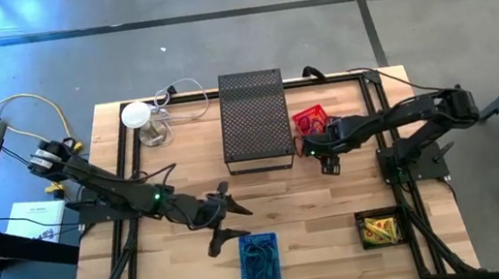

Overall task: Pick & Place Office Desk Supplies
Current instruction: Put the red bin with spring keychain on the shelf

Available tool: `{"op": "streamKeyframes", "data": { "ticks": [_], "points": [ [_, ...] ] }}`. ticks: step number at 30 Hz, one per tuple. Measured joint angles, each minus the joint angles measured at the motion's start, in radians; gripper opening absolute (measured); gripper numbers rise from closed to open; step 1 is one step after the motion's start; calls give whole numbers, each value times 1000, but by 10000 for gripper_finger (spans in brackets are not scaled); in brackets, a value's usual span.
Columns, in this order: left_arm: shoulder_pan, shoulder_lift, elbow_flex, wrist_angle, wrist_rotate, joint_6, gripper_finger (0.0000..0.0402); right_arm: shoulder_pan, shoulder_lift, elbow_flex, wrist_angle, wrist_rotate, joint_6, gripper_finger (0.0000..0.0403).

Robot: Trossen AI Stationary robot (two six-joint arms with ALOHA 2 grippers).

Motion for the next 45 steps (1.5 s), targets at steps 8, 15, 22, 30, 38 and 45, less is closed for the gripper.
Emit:
{"op": "streamKeyframes", "data": {
  "ticks": [8, 15, 22, 30, 38, 45],
  "points": [
    [4, 23, 0, 10, -1, 28, 237, -43, 5, 0, 8, -14, -31, 237],
    [5, 24, 0, 7, 0, 51, 237, -103, 42, 0, 59, -88, -64, 215],
    [5, 24, 0, 7, 0, 51, 237, -103, 46, 0, 60, -89, -71, 114],
    [5, 24, 0, 7, 0, 51, 237, -104, 46, 0, 62, -83, -97, 5],
    [5, 24, 0, 7, 0, 46, 237, -59, 35, 2, -23, -42, -13, 4],
    [2, 30, 0, 8, -1, 13, 237, 49, 14, 67, -171, 14, 96, 3]
  ]
}}
